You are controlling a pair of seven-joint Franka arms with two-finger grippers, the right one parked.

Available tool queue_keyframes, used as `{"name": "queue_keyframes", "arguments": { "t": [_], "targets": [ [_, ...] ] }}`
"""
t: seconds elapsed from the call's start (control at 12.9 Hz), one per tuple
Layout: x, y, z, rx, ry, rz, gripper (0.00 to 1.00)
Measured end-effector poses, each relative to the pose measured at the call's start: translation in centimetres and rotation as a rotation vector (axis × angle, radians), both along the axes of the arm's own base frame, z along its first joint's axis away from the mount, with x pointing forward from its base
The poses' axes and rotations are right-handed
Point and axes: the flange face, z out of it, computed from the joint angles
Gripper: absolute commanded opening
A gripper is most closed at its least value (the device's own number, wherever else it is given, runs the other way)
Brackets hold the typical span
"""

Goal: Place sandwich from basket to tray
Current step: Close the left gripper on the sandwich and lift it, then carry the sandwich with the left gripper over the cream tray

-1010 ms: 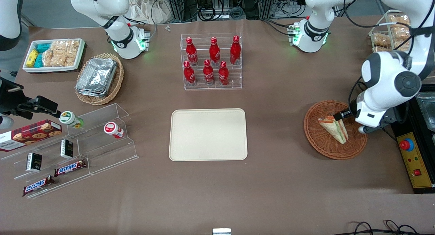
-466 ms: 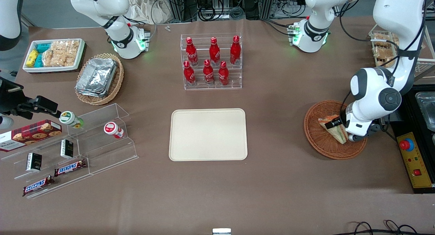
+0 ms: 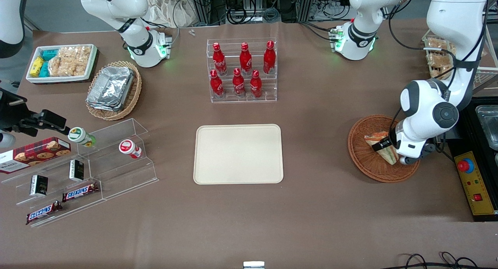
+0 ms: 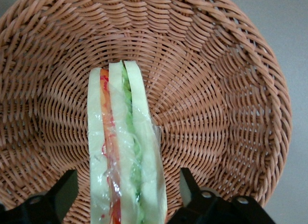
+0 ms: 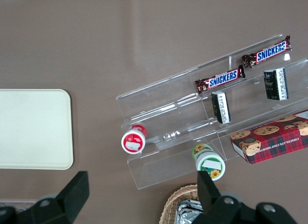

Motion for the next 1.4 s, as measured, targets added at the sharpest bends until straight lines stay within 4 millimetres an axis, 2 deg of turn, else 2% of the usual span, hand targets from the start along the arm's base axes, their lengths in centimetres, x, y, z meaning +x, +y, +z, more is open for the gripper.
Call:
{"name": "queue_keyframes", "arguments": {
  "t": [0.23,0.39,0.47,0.62,0.7,0.93,1.09,1.17,1.24,1.4],
  "targets": [
    [0.2,0.2,0.0,0.003,-0.002,0.027,0.30],
    [0.7,0.3,0.6,0.014,-0.013,0.019,0.07],
    [0.9,0.4,1.5,0.021,-0.010,0.017,0.06],
    [1.7,0.4,5.3,0.036,0.041,0.021,0.06],
    [2.3,0.2,8.3,0.045,0.077,0.026,0.07],
    [4.0,-1.9,19.6,0.061,0.139,0.005,0.07],
    [4.5,-3.4,25.1,0.059,0.130,-0.017,0.07],
    [4.4,-4.2,26.8,0.056,0.128,-0.038,0.07],
    [4.2,-5.2,27.9,0.052,0.137,-0.075,0.11],
    [3.5,-8.6,29.0,0.031,0.148,-0.214,0.14]
  ]
}}
